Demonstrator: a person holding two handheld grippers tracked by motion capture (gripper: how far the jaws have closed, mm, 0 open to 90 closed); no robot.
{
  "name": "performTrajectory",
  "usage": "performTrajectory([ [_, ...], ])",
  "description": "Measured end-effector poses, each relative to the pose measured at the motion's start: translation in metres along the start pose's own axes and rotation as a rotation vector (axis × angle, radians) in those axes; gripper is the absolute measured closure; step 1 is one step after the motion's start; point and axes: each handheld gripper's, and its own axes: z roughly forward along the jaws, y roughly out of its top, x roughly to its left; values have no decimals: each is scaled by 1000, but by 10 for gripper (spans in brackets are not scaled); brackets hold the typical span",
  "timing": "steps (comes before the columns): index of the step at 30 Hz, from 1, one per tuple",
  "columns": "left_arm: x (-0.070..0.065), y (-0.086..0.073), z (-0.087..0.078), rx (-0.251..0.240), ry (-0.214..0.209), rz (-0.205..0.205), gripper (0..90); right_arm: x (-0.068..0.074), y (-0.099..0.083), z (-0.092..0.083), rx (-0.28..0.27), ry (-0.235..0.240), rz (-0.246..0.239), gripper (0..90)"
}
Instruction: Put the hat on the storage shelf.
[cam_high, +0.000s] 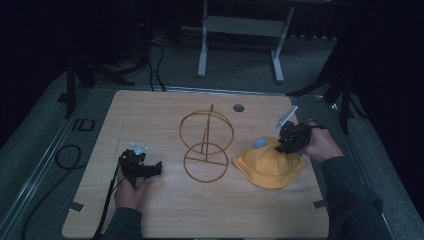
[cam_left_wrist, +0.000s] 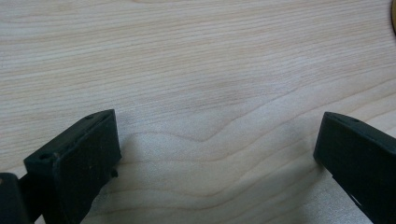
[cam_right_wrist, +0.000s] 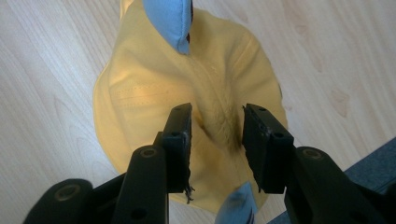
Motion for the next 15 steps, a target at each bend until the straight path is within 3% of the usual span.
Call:
performTrajectory([
  [6,0,0,0,2,0,1,4,-6,5,11,47,26,-7,615],
  [9,0,0,0,2,0,1,4,-5,6,13,69,23,-35,810],
  [11,0,0,0,1,0,0,4,-2,7,11,79,0,-60,841],
  [15,0,0,0,0,0,0,4,-1,9,4,76,-1,-76,849],
])
